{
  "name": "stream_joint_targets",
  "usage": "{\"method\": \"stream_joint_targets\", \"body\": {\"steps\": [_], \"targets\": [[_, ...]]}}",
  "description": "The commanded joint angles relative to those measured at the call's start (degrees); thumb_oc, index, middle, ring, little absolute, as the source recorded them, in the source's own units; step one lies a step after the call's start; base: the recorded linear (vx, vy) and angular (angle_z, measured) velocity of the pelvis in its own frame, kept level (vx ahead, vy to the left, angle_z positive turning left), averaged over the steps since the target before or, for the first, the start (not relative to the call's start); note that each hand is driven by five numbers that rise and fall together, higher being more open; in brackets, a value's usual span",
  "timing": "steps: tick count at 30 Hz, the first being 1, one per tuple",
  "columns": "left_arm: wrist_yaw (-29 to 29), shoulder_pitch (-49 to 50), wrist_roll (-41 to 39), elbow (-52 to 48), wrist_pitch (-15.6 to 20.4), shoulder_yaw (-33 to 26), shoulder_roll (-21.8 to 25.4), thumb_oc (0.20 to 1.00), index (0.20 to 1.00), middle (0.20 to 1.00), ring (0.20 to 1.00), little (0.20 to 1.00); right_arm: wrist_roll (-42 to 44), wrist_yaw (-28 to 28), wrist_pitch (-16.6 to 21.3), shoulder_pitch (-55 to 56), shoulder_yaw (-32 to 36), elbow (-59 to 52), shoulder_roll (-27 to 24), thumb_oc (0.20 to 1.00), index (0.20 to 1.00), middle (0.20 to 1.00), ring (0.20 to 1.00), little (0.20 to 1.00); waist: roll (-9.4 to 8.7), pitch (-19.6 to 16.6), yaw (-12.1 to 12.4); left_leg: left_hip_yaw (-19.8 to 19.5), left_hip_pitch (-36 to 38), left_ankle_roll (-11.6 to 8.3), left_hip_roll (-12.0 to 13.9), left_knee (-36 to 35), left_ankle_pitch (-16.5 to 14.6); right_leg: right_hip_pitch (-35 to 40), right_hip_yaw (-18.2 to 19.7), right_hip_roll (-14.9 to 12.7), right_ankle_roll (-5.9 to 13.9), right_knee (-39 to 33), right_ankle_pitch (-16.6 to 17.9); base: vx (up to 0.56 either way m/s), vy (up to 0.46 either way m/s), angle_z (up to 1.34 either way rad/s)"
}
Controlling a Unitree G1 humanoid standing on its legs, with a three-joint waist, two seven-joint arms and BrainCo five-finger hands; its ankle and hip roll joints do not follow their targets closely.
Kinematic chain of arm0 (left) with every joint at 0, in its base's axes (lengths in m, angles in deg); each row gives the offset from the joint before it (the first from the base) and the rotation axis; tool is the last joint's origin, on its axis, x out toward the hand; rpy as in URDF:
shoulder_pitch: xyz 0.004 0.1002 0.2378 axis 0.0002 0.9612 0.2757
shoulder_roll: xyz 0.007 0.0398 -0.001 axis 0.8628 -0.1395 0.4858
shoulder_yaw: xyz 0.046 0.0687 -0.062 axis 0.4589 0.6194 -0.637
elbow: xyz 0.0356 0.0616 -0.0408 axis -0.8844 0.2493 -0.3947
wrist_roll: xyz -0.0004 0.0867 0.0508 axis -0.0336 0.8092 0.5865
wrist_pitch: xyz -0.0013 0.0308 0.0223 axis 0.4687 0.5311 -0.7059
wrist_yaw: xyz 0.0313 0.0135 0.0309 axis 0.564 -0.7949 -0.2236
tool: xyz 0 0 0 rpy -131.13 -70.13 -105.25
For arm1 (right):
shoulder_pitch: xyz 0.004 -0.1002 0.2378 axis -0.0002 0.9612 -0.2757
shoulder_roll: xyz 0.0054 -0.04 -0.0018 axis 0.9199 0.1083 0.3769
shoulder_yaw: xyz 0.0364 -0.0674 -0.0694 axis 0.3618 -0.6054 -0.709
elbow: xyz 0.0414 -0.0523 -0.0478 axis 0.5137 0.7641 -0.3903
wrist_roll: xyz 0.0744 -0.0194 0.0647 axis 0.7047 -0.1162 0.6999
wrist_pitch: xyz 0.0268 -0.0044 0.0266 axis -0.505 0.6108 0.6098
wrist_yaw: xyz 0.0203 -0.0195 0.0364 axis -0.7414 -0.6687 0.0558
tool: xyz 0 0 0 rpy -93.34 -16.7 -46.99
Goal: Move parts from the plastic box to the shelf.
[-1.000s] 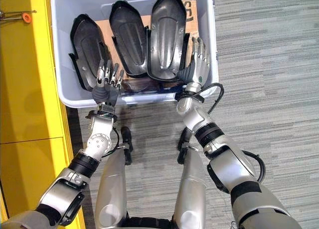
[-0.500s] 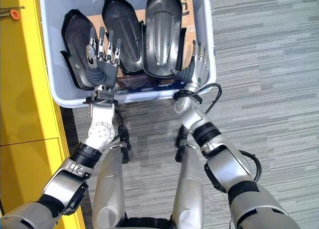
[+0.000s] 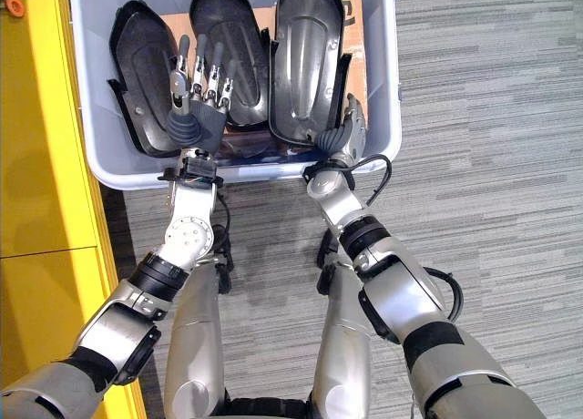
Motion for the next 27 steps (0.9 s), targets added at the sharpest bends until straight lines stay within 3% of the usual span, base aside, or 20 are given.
{"method": "stream_joint_targets", "body": {"steps": [1,4,7,9,13,17,23,25,26,27], "targets": [[-1.1,-3.2,0.2,-3.3,0.4,1.7,-1.0,1.000,1.000,1.000,1.000,1.000,10.2,0.7,2.3,-1.2,1.5,0.7,0.5,1.000,1.000,1.000,1.000,1.000,1.30,-2.1,2.2,1.4,-0.3,1.01,-1.3,-6.0,3.6,-0.5,0.2,0.6,2.36,10.8,-5.9,0.03,-0.030,0.13],[0.5,-4.2,1.6,-3.0,0.0,1.7,-1.0,1.000,1.000,1.000,1.000,1.000,10.6,0.4,2.5,-1.8,2.3,3.4,0.9,1.000,1.000,1.000,1.000,1.000,0.82,-2.1,2.6,1.1,-0.8,1.14,-1.1,-5.5,3.4,-0.6,-0.4,0.7,2.38,11.2,-6.0,0.02,-0.040,0.09],[1.9,-5.4,2.1,-2.5,0.0,1.9,-1.1,1.000,1.000,1.000,1.000,1.000,8.0,0.5,-0.4,-3.3,1.6,4.9,0.3,1.000,1.000,1.000,1.000,1.000,0.65,-2.1,2.7,0.9,-1.3,1.18,-1.0,-4.9,3.4,-0.9,-0.5,0.7,2.38,11.7,-6.0,0.01,0.001,0.02],[2.6,-6.2,2.3,-1.9,-0.1,2.1,-0.9,1.000,1.000,1.000,1.000,1.000,5.5,1.0,-3.6,-4.7,0.5,6.1,-0.4,1.000,1.000,1.000,1.000,1.000,0.51,-2.1,2.9,0.7,-1.7,1.16,-0.9,-4.5,3.5,-1.0,-0.7,0.5,2.47,11.8,-5.7,0.00,0.000,0.00],[2.9,-8.1,1.2,-0.4,-0.7,2.7,0.7,1.000,1.000,1.000,1.000,1.000,-3.8,0.9,-14.8,-9.6,-3.5,9.5,-3.3,1.000,1.000,1.000,1.000,1.000,0.06,-2.1,3.6,-0.1,-2.8,1.15,-0.8,-4.1,3.7,-1.4,-1.3,0.3,2.98,12.2,-5.2,0.00,0.006,0.02],[3.5,-9.8,1.2,1.1,-0.6,3.3,1.6,1.000,1.000,1.000,1.000,1.000,-6.0,1.3,-20.3,-12.2,-5.5,12.2,-4.3,1.000,1.000,1.000,1.000,1.000,-0.51,-2.1,4.2,-0.6,-4.1,1.19,-0.5,-4.0,3.9,-1.9,-2.0,0.1,3.33,12.1,-4.7,0.00,0.009,0.11],[3.8,-12.3,1.6,3.5,-0.3,3.9,2.7,1.000,1.000,1.000,1.000,1.000,1.8,3.8,-19.5,-13.7,-6.7,15.4,-4.7,1.000,1.000,1.000,1.000,1.000,-1.29,-2.1,4.6,-1.5,-6.5,1.53,-0.6,-3.6,3.5,-3.4,-3.0,0.2,3.77,12.3,-4.3,0.00,-0.021,0.06],[3.8,-12.8,1.5,3.8,-0.2,4.1,2.8,1.000,1.000,1.000,1.000,1.000,3.3,3.4,-19.5,-13.9,-6.9,15.7,-4.8,0.555,0.555,0.555,0.555,0.555,-1.23,-2.1,4.7,-1.5,-7.2,1.60,-0.8,-3.4,3.5,-4.0,-3.1,0.2,3.74,12.4,-4.2,0.00,0.000,0.00],[4.2,-13.0,2.2,4.2,-0.1,4.2,2.6,1.000,1.000,1.000,1.000,1.000,5.1,2.8,-19.4,-14.1,-6.9,16.0,-4.8,0.200,0.200,0.200,0.200,0.200,-1.11,-2.1,4.6,-1.6,-7.8,1.68,-0.8,-3.1,3.3,-4.7,-3.1,0.1,3.65,12.8,-4.3,0.00,0.000,0.00],[4.1,-13.1,2.2,4.3,-0.1,4.3,2.6,1.000,1.000,1.000,1.000,1.000,5.3,1.7,-19.3,-14.2,-6.9,16.1,-5.0,0.200,0.200,0.200,0.200,0.200,-1.05,-2.1,4.6,-1.7,-8.1,1.72,-1.0,-2.9,3.2,-5.0,-3.1,0.1,3.57,12.9,-4.4,0.00,0.000,0.00]]}}
